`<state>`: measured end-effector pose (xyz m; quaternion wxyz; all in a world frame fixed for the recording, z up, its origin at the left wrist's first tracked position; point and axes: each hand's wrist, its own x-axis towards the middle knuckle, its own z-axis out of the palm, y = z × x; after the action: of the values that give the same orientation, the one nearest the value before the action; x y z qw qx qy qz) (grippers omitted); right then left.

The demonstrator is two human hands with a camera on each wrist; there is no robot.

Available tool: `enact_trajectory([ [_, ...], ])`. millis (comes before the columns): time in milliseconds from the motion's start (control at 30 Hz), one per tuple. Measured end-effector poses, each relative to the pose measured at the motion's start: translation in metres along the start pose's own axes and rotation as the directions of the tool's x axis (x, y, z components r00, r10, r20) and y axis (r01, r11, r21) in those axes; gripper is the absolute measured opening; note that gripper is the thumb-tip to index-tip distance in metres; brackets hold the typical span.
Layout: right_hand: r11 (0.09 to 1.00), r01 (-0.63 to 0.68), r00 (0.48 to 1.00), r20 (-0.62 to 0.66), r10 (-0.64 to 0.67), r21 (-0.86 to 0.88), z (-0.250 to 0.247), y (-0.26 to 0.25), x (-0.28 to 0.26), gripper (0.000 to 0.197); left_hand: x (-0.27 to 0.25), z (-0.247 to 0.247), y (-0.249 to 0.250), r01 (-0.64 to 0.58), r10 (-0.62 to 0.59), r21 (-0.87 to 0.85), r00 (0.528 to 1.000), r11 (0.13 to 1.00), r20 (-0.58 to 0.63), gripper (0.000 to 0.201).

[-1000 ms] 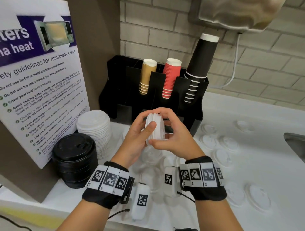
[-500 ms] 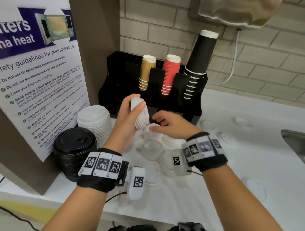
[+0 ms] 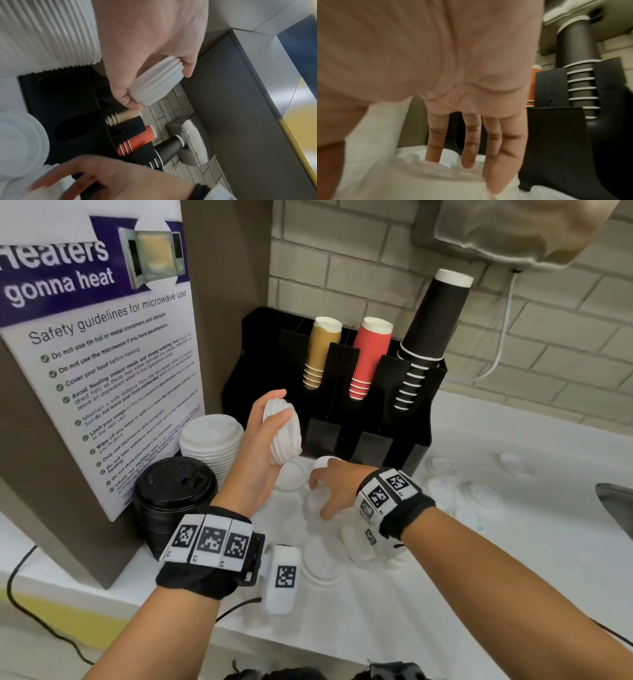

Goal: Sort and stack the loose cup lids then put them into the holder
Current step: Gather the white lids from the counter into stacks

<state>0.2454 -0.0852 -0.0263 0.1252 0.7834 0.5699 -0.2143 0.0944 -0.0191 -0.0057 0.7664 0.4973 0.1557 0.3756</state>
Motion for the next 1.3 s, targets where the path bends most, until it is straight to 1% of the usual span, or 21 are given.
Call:
enact_trajectory([
  [100, 0.978, 0.029, 0.992, -0.125, -0.003, 0.204, -0.012, 0.013, -0.014, 0.058, -0.001, -0.002, -0.002, 0.013, -0.013, 0.004, 1.0, 1.0, -0.027, 0.035],
  [167, 0.901, 0.137, 0.966, -0.258, -0.028, 0.412, -0.019, 0.02, -0.026, 0.053, -0.001, -0.001, -0.005, 0.029, -0.028, 0.022, 0.998, 0.999, -0.053, 0.037],
  [200, 0.825, 0.206, 0.941, -0.338, -0.02, 0.526, -0.02, 0.021, -0.033, 0.051, -0.002, 0.0, -0.006, 0.042, -0.04, 0.036, 0.997, 0.998, -0.062, 0.038],
  [267, 0.633, 0.325, 0.891, -0.452, 0.044, 0.702, -0.02, 0.016, -0.046, 0.049, -0.002, 0.001, -0.011, 0.075, -0.07, 0.069, 0.996, 0.995, -0.062, 0.043],
  [333, 0.474, 0.428, 0.854, -0.516, 0.067, 0.769, -0.015, 0.009, -0.057, 0.048, -0.003, 0.003, -0.017, 0.101, -0.098, 0.089, 0.995, 0.991, -0.033, 0.043],
  [367, 0.423, 0.474, 0.838, -0.544, 0.053, 0.772, -0.012, 0.006, -0.06, 0.048, -0.003, 0.004, -0.019, 0.108, -0.108, 0.085, 0.994, 0.99, -0.011, 0.041],
  [400, 0.397, 0.51, 0.822, -0.569, 0.037, 0.763, -0.01, 0.002, -0.063, 0.048, -0.003, 0.005, -0.02, 0.113, -0.114, 0.078, 0.993, 0.991, 0.014, 0.039],
  [467, 0.389, 0.551, 0.796, -0.605, 0.021, 0.739, -0.007, -0.003, -0.067, 0.048, -0.003, 0.008, -0.021, 0.115, -0.12, 0.082, 0.992, 0.99, 0.049, 0.037],
  [600, 0.397, 0.574, 0.777, -0.63, 0.014, 0.717, -0.007, -0.006, -0.069, 0.051, -0.003, 0.01, -0.023, 0.116, -0.127, 0.119, 0.988, 0.986, 0.091, 0.046],
  [767, 0.375, 0.594, 0.758, -0.651, 0.036, 0.712, -0.006, -0.01, -0.068, 0.052, -0.003, 0.013, -0.022, 0.105, -0.11, 0.094, 0.992, 0.99, 0.058, 0.04],
  [867, 0.374, 0.597, 0.758, -0.652, 0.025, 0.709, -0.008, -0.012, -0.065, 0.052, -0.003, 0.012, -0.021, 0.108, -0.113, 0.084, 0.991, 0.991, 0.07, 0.039],
  [967, 0.348, 0.614, 0.753, -0.658, 0.012, 0.709, -0.013, -0.009, -0.061, 0.047, -0.003, 0.008, -0.019, 0.088, -0.095, 0.105, 0.994, 0.991, 0.06, 0.037],
  [1000, 0.319, 0.609, 0.755, -0.654, 0.046, 0.726, -0.015, -0.007, -0.057, 0.04, -0.002, 0.007, -0.017, 0.068, -0.072, 0.102, 0.996, 0.992, 0.043, 0.036],
  [1067, 0.276, 0.556, 0.768, -0.612, 0.189, 0.784, -0.022, -0.005, -0.044, 0.023, 0.004, 0.005, -0.01, 0.025, -0.025, 0.075, 1.0, 0.997, -0.007, 0.034],
  [1100, 0.3, 0.503, 0.777, -0.576, 0.255, 0.811, -0.024, -0.004, -0.034, 0.018, 0.008, 0.005, -0.005, 0.009, -0.007, 0.059, 0.999, 0.998, -0.032, 0.035],
  [1133, 0.369, 0.431, 0.791, -0.541, 0.284, 0.824, -0.027, -0.004, -0.022, 0.017, 0.01, 0.005, 0.0, -0.007, 0.009, 0.043, 0.999, 0.999, -0.052, 0.036],
  [1167, 0.495, 0.338, 0.821, -0.508, 0.26, 0.8, -0.028, -0.007, -0.011, 0.02, 0.013, 0.006, 0.004, -0.024, 0.026, 0.024, 0.997, 0.999, -0.067, 0.038],
  [1200, 0.648, 0.24, 0.866, -0.461, 0.194, 0.723, -0.028, -0.011, 0.0, 0.025, 0.014, 0.006, 0.008, -0.04, 0.041, 0.009, 0.996, 0.999, -0.08, 0.039],
  [1233, 0.784, 0.155, 0.914, -0.388, 0.117, 0.601, -0.025, -0.018, 0.011, 0.033, 0.015, 0.007, 0.011, -0.051, 0.051, 0.002, 0.995, 0.999, -0.089, 0.04],
  [1267, 0.888, 0.086, 0.95, -0.305, 0.064, 0.453, -0.022, -0.026, 0.02, 0.041, 0.015, 0.007, 0.014, -0.057, 0.057, 0.002, 0.994, 0.998, -0.093, 0.041],
  [1300, 0.952, 0.026, 0.973, -0.226, 0.046, 0.304, -0.018, -0.033, 0.026, 0.047, 0.015, 0.008, 0.015, -0.055, 0.055, 0.001, 0.994, 0.998, -0.094, 0.041],
])
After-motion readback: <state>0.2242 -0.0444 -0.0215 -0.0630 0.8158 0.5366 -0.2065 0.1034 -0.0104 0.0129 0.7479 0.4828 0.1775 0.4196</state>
